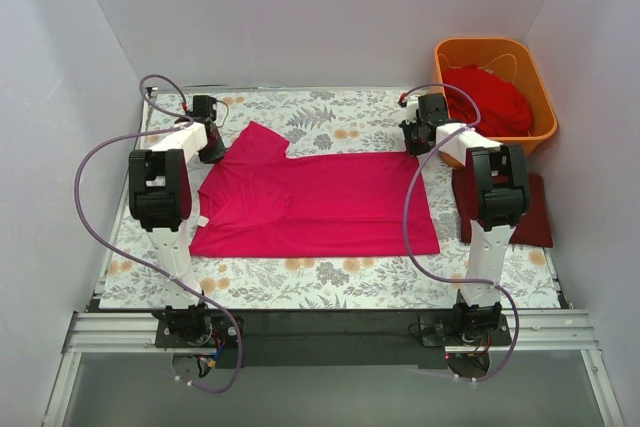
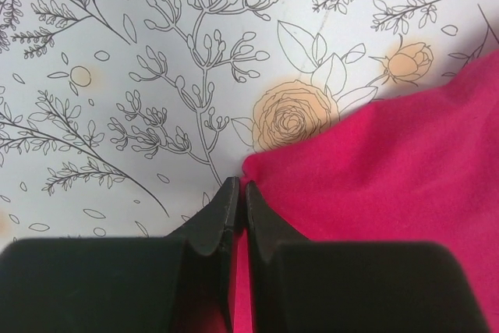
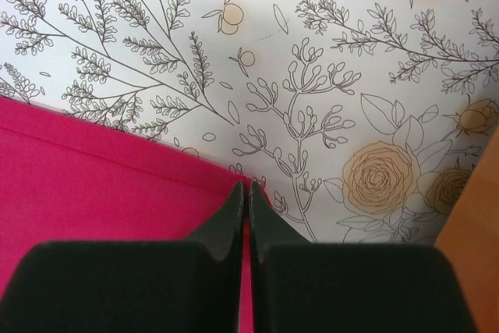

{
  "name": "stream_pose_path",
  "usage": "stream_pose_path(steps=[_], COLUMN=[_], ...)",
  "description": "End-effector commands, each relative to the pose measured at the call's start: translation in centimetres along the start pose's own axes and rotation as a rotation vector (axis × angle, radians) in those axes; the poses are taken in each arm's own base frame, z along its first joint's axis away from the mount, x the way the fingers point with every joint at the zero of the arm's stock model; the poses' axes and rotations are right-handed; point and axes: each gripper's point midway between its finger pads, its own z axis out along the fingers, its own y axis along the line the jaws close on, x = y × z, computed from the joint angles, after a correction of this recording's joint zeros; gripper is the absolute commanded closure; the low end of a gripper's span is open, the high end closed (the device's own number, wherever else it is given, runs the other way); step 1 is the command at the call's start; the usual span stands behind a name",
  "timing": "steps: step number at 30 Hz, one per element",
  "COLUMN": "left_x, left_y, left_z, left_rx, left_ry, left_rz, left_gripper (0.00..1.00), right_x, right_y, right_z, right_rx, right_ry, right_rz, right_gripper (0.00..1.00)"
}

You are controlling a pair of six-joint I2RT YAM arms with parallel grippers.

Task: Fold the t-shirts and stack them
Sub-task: Fold the tshirt

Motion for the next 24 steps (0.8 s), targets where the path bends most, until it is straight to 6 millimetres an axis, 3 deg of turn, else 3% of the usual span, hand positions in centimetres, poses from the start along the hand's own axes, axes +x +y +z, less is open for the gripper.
stream_pose_path(steps=[1, 6, 10, 18, 24], left_x=[-0.2, -1.1, -1.5, -1.3, 0.4], left_y=[0.1, 0.1, 0.4, 1.2, 2.1], left_z=[-1.8, -3.6, -5.2, -8.2, -9.8], left_rx=[0.037, 0.065, 0.073, 0.089, 0.087], left_ry=[-0.010, -0.063, -0.097, -0.139, -0.133], left_rz=[0.017, 0.024, 0.019, 0.001, -0.014], left_gripper=[1.00, 1.00, 1.00, 1.00, 1.00], right_x=[-2.5, -3.9, -3.7, -1.5, 0.0], right_y=[-0.4, -0.1, 0.2, 1.0, 1.5], right_z=[-3.1, -5.1, -6.2, -8.5, -10.3], right_rx=[0.024, 0.014, 0.017, 0.014, 0.023], right_ry=[-0.061, -0.110, -0.119, -0.110, -0.111], right_rz=[0.007, 0.015, 0.031, 0.076, 0.117], right_gripper=[0.99, 0.99, 0.99, 0.99, 0.99])
